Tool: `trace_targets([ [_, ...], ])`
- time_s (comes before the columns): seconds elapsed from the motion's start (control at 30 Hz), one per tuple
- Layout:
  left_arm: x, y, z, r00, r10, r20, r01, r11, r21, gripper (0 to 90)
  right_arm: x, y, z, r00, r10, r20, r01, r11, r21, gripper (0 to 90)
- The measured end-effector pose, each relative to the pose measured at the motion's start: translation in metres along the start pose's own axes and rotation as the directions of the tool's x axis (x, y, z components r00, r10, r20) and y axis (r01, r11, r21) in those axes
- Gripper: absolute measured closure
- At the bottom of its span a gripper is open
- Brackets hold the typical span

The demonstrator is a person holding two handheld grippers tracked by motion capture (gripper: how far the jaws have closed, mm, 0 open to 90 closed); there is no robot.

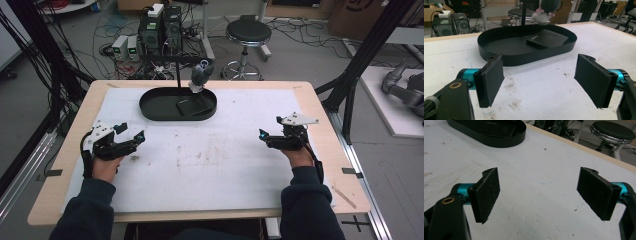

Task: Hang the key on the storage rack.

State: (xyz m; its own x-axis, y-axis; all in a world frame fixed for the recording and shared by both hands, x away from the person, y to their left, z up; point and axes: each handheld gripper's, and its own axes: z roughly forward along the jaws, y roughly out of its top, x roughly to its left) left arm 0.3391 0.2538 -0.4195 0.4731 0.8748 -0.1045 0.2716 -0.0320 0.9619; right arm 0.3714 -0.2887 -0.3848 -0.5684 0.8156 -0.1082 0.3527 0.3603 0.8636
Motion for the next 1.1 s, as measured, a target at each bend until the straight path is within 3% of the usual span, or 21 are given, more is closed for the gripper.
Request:
trace_targets([
  [0.57, -0.001, 0.001, 0.000, 0.9998, 0.015, 0.012, -0.015, 0.9999, -0.002, 23.0, -0.009, -0.015, -0.005, 0.9968, 0.002, 0.080, -0.005, 0.999, 0.043, 19.0],
  [1.1, 0.000, 0.000, 0.007, 0.9998, 0.015, 0.009, -0.015, 0.9999, 0.006, 23.5, -0.013, -0.021, -0.010, 0.9946, 0.009, 0.103, -0.013, 0.999, 0.045, 19.0],
])
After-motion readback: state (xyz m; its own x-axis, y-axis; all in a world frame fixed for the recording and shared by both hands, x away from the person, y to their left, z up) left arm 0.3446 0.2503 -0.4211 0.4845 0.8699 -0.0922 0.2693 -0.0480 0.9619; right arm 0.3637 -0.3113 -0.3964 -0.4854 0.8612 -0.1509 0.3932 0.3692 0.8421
